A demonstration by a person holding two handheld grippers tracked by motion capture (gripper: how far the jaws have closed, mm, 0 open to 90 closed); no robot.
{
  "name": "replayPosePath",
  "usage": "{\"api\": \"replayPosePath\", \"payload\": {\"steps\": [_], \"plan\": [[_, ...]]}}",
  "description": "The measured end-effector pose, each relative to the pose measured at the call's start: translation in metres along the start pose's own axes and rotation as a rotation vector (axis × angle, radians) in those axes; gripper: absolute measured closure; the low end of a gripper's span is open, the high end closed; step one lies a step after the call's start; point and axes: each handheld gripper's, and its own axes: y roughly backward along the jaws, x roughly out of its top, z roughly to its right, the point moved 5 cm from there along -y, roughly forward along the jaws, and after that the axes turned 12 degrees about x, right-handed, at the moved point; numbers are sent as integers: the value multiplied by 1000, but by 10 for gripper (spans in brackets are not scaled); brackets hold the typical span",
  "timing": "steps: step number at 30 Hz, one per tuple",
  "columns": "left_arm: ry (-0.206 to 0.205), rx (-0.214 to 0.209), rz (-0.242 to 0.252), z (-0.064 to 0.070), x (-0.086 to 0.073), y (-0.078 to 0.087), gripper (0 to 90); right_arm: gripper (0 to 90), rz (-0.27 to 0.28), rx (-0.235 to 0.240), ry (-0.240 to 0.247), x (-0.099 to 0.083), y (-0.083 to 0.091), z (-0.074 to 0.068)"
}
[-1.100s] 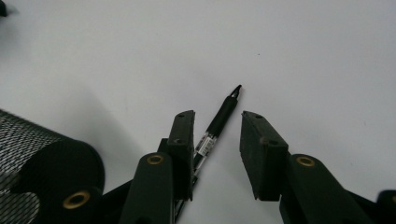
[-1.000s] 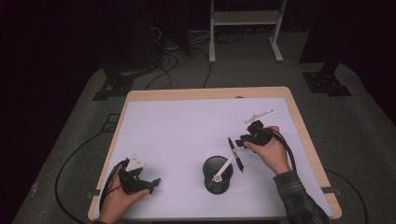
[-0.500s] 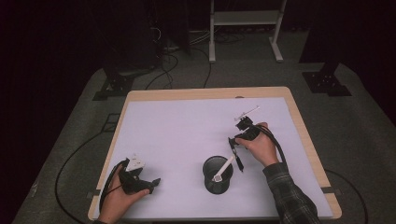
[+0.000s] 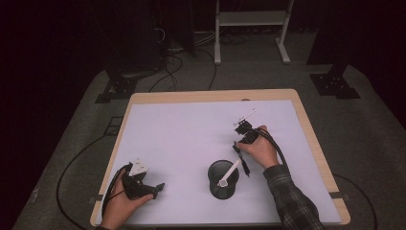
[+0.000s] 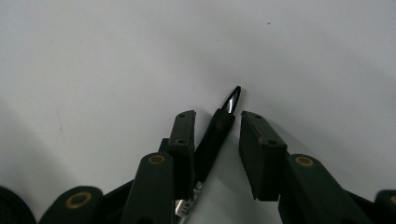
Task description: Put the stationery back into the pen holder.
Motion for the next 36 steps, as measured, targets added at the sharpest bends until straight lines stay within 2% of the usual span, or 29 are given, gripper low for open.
{"api": "replayPosePath", "payload": {"steps": [9,21,29,36], "plan": [[1,0,1,0,0,0,8,720,-58,-51,23,5,-4,-2],[1,0,2,0,0,0,7,779,-70,-41,15,6,-3,1],[1,0,2,0,0,0,7,794,-132,-72,33,11,-5,-1],[1,0,1,0,0,0,7,796,-117,-67,34,10,-4,0]]}}
